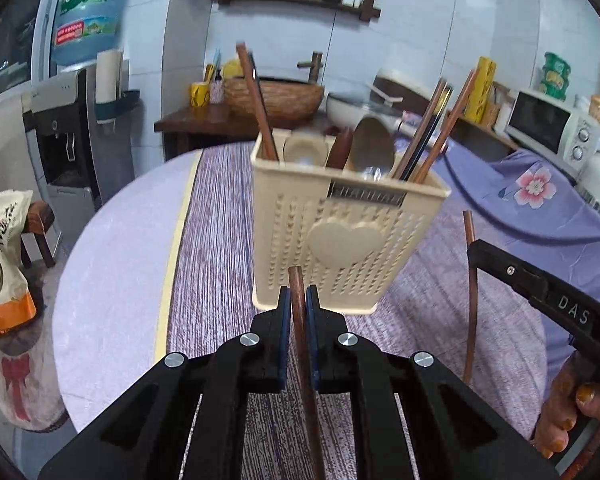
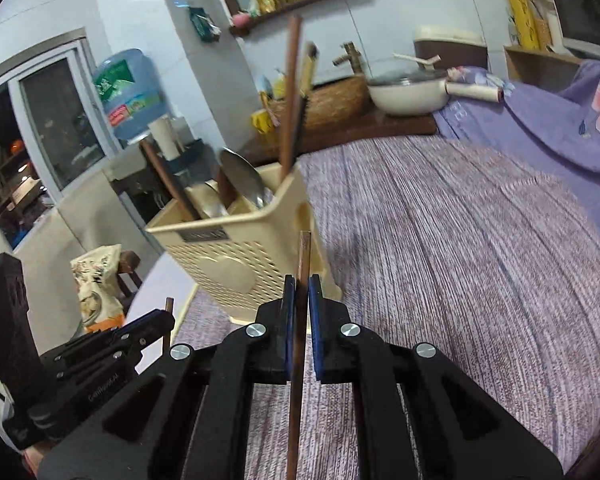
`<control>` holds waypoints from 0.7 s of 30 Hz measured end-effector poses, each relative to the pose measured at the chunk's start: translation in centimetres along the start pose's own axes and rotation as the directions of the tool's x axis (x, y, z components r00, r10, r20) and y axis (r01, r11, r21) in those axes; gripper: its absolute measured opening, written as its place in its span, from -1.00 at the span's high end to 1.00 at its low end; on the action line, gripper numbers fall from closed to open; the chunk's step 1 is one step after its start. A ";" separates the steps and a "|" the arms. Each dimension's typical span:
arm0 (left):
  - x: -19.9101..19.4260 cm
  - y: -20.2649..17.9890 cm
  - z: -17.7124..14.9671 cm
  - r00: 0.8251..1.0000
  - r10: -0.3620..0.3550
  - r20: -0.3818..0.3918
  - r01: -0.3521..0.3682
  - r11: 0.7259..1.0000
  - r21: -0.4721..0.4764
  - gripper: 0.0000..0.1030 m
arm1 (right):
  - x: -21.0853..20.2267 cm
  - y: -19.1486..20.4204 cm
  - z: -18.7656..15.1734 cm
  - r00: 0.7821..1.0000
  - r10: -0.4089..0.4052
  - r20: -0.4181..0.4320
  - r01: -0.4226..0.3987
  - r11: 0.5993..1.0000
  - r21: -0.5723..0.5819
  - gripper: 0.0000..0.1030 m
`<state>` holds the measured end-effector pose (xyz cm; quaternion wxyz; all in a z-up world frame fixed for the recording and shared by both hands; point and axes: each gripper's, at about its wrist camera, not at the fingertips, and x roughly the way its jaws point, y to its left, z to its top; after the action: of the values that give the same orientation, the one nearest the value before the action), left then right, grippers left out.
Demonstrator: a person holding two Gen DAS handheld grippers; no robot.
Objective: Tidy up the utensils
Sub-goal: 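Lift the brown chopsticks and lower them into the holder with both tools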
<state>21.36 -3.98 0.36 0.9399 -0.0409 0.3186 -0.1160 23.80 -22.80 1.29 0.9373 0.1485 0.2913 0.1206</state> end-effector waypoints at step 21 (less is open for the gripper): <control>-8.1 -1.9 3.0 0.980 -0.094 0.178 0.080 0.993 0.083 0.86 | -9.2 4.6 1.6 0.986 0.129 0.110 -0.107 0.976 -0.191 0.86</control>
<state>16.62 -3.88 7.79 0.9598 -0.0296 0.2250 -0.1649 16.75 -21.78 8.81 0.9542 0.0854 0.2119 0.1931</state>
